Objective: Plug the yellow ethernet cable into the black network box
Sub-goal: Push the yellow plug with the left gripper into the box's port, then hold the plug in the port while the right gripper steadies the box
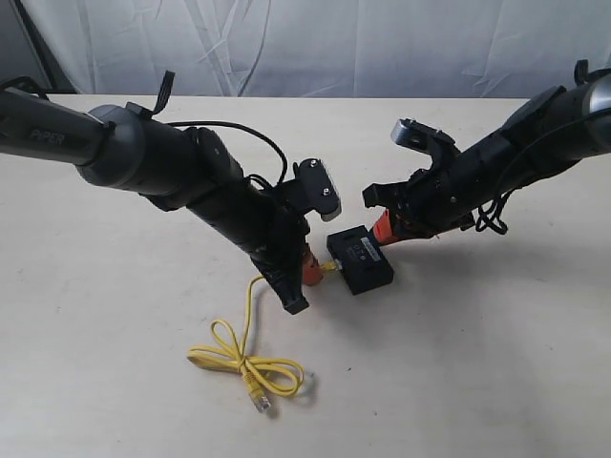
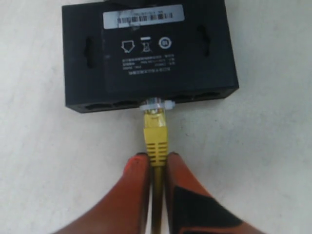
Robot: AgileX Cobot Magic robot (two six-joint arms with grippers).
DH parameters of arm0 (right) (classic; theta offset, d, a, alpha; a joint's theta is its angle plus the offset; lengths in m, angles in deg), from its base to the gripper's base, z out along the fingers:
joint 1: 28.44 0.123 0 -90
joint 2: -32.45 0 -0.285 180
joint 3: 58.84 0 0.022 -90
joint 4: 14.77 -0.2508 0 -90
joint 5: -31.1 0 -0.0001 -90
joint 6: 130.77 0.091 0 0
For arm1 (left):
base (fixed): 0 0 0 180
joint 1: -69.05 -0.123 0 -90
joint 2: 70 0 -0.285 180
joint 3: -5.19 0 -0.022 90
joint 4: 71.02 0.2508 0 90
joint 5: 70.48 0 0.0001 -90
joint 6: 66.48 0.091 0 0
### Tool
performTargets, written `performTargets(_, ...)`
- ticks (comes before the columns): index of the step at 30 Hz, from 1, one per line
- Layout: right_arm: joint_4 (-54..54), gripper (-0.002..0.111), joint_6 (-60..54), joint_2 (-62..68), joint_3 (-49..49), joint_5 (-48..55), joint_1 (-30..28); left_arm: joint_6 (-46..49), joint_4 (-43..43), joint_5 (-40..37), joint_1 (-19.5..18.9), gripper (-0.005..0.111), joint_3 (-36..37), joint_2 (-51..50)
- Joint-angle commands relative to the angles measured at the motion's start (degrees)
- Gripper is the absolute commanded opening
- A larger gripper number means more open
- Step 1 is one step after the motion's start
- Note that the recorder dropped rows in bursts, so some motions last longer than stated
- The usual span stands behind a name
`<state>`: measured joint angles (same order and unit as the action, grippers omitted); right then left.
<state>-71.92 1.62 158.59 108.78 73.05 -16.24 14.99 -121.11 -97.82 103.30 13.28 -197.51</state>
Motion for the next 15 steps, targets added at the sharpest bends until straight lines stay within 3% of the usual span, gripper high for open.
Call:
performTargets(1, 0.8, -0.001, -0.4, 1.8, -0.6, 2.3, 0.6, 0.1, -0.9, 0.6, 0.1, 0.0, 0.0, -0.1)
performTargets(15, 0.4, -0.001, -0.2, -2.1, -0.6, 1.0, -2.5, 0.1, -0.9, 0.5, 0.1, 0.0, 0.0, -0.1)
